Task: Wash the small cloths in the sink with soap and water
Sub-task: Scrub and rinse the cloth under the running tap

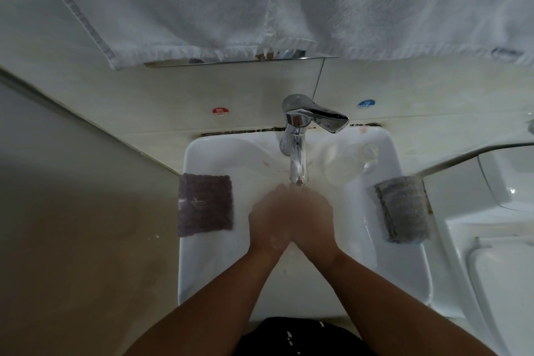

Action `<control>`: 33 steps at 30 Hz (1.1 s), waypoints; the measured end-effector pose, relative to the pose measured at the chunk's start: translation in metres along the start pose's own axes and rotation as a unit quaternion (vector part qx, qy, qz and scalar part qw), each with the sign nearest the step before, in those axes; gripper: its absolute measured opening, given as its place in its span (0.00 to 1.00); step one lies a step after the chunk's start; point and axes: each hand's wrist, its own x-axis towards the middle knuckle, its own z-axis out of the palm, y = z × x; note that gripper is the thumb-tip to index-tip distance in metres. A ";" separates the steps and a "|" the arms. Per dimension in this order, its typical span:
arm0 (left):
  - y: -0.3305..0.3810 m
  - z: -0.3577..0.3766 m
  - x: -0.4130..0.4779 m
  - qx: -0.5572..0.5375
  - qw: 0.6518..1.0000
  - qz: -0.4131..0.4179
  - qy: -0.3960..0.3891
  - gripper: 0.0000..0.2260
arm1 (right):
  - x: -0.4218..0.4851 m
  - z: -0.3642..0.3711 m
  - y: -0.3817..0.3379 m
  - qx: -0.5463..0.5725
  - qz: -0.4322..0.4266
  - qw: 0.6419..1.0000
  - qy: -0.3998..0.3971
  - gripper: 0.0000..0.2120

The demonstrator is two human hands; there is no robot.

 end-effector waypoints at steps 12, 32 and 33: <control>-0.016 -0.008 -0.001 -0.229 0.967 -0.116 -0.013 0.17 | -0.003 -0.024 0.006 0.413 0.304 0.852 -0.110 0.14; -0.043 -0.023 0.009 -0.048 0.993 -0.111 -0.003 0.06 | 0.010 -0.021 0.047 0.261 0.344 0.901 -0.038 0.13; -0.041 -0.020 0.008 -0.057 0.991 -0.121 -0.020 0.07 | 0.011 -0.021 0.046 0.265 0.356 0.896 -0.023 0.13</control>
